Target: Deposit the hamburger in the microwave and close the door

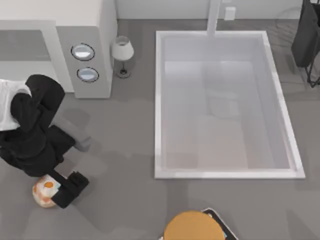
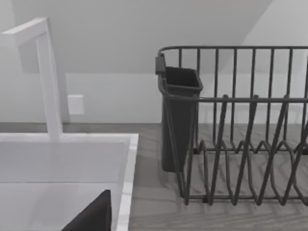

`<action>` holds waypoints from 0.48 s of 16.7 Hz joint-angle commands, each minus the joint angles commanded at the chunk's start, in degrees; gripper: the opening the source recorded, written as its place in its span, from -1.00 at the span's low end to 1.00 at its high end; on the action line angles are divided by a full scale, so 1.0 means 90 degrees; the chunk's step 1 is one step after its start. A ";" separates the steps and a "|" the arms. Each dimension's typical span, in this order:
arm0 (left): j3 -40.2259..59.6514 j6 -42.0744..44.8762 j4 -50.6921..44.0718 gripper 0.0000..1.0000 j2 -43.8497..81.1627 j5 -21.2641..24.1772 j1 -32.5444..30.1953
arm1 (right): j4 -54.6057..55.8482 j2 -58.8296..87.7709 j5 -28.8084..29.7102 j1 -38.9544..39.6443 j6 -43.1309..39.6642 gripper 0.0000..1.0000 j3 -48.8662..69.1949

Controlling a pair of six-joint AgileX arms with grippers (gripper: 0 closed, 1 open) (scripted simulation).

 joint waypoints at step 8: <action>0.0000 0.0000 0.0000 -0.06 0.0000 0.0000 0.0000 | 0.0000 0.0000 0.0000 0.0000 0.0000 1.00 0.0000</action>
